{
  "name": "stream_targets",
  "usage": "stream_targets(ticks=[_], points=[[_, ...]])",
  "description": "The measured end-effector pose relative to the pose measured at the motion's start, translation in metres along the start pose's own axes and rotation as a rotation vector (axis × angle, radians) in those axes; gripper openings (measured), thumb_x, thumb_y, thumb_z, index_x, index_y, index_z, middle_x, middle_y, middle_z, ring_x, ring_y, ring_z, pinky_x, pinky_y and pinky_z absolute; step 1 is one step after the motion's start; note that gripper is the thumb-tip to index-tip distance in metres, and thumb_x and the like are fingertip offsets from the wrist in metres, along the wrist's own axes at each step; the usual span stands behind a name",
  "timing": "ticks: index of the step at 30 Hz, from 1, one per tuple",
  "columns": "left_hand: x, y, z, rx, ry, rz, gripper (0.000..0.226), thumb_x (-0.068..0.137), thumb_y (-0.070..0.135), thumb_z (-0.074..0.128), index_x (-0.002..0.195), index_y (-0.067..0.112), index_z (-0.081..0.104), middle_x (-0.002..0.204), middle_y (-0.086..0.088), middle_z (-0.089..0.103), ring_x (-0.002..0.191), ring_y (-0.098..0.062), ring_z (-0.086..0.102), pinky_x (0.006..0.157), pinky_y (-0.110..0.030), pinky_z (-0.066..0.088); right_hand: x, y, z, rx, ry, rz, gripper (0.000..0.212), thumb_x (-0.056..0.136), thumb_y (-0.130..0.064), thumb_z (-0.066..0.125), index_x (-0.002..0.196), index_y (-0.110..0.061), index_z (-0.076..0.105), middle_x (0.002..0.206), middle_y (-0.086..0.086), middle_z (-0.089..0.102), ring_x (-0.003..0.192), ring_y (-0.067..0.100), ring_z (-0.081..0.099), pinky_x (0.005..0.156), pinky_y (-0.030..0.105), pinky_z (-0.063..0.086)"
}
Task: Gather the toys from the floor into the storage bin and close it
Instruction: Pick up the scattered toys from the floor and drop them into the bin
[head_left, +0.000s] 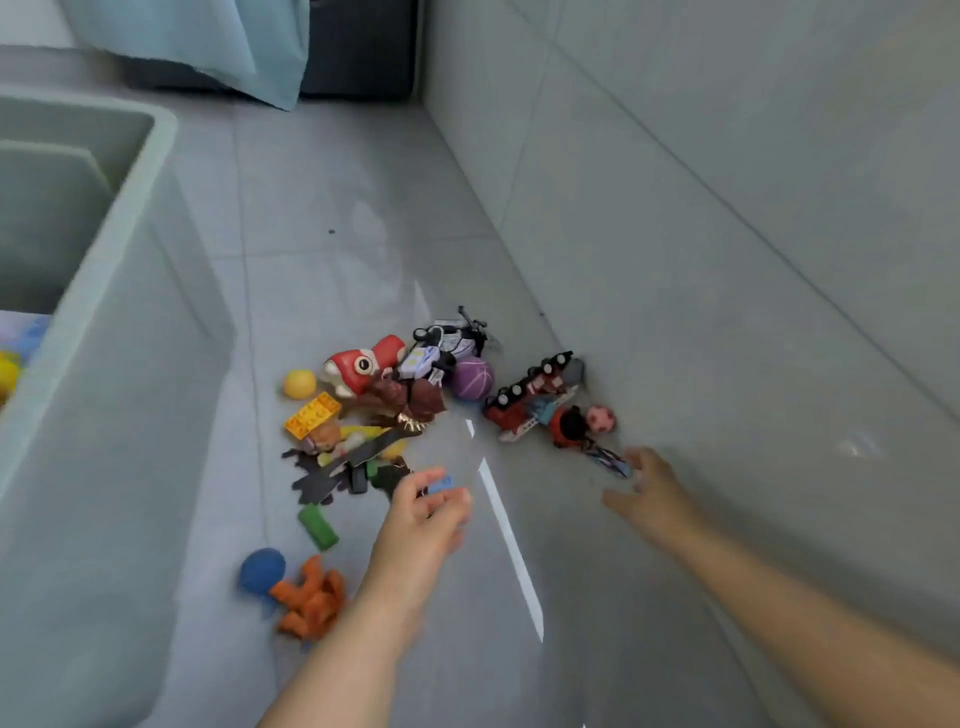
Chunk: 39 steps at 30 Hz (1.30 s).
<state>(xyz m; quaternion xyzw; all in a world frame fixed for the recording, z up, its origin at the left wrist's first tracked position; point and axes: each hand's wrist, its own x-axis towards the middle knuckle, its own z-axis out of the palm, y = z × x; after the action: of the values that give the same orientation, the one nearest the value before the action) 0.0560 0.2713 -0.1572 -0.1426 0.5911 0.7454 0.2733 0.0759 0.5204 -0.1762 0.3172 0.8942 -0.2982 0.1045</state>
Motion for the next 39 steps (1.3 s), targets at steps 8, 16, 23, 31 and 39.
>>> stream_targets(ticks=[8,16,23,31,39], points=[[0.011,-0.067,0.040,0.360,-0.052,-0.064,0.040,0.082,0.001,0.066,0.108,0.028,0.050,0.096,-0.008,0.062,0.075,-0.005,0.061,0.070,-0.010,0.046,0.104,-0.019,0.028,-0.232,0.098,-0.213,0.073,0.067,-0.046,0.077,0.127,-0.016,0.046,0.135,0.008,0.042,0.119,0.027,0.045,0.093,0.036,0.043],[0.034,-0.047,0.067,0.237,0.065,-0.134,0.034,0.083,0.011,0.065,0.111,0.026,0.052,0.095,-0.002,0.066,0.082,-0.005,0.063,0.070,-0.011,0.047,0.097,-0.001,0.053,-0.182,0.212,-0.335,0.057,0.067,-0.029,0.078,0.113,-0.005,0.056,0.123,0.016,0.052,0.114,0.034,0.048,0.091,0.040,0.044],[0.037,-0.062,0.061,0.092,0.073,-0.223,0.025,0.086,0.013,0.063,0.107,0.026,0.057,0.105,-0.004,0.064,0.100,-0.016,0.061,0.082,-0.027,0.049,0.060,0.005,0.037,0.010,0.264,-0.304,0.052,0.060,-0.035,0.082,0.102,-0.014,0.059,0.111,0.006,0.053,0.102,0.026,0.048,0.083,0.032,0.040],[0.009,-0.065,0.063,-0.307,-0.027,-0.361,0.033,0.079,0.026,0.062,0.109,0.013,0.058,0.115,-0.012,0.062,0.102,-0.025,0.060,0.088,-0.040,0.049,-0.017,0.006,0.003,0.244,0.321,-0.291,0.053,0.059,-0.028,0.084,0.097,-0.021,0.048,0.103,-0.006,0.038,0.084,-0.006,0.046,0.073,-0.003,0.034],[0.001,-0.045,0.034,-0.392,-0.062,-0.222,0.032,0.082,0.022,0.057,0.114,0.026,0.060,0.099,-0.005,0.073,0.081,-0.021,0.072,0.070,-0.039,0.057,-0.085,-0.022,0.033,0.385,-0.374,-0.548,0.053,0.067,-0.055,0.070,0.112,-0.044,0.045,0.124,-0.015,0.041,0.109,-0.007,0.048,0.090,0.009,0.042]])
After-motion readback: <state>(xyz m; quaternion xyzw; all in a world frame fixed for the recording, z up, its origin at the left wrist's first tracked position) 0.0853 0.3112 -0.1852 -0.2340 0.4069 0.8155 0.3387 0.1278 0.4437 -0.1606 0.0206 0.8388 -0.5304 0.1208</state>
